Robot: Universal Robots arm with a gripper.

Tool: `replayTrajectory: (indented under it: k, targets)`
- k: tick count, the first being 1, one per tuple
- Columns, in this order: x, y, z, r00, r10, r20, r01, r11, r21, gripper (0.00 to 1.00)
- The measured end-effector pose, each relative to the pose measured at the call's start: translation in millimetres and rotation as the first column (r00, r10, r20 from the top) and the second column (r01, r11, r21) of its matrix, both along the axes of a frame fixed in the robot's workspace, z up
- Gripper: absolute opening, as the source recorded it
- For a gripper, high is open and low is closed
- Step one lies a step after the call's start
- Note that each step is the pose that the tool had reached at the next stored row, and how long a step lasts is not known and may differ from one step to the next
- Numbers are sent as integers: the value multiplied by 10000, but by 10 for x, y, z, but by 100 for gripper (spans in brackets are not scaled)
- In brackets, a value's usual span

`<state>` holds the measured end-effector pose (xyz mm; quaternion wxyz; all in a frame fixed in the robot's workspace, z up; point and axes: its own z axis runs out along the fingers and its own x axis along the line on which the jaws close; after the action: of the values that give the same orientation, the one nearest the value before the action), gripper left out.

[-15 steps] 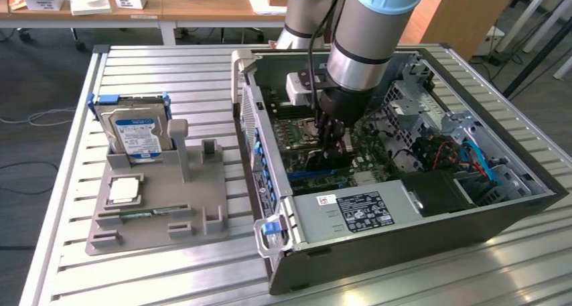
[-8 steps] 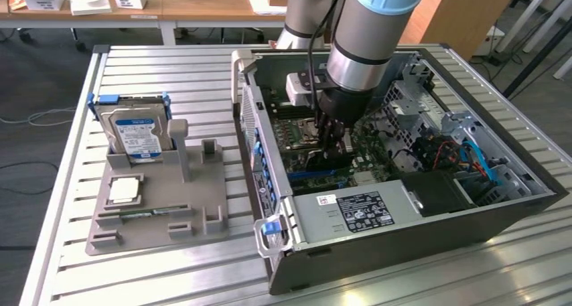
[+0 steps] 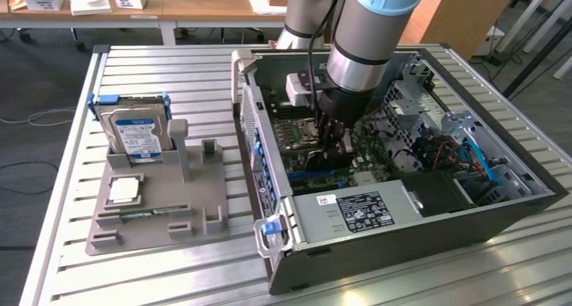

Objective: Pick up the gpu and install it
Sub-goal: 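Insert the gpu into the slot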

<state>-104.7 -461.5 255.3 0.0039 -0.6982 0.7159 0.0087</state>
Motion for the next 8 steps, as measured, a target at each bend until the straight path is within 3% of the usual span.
replayTrajectory:
  k: [8]
  targets:
    - [0,0,-4,10000,0,-1,0,10000,-1,27]
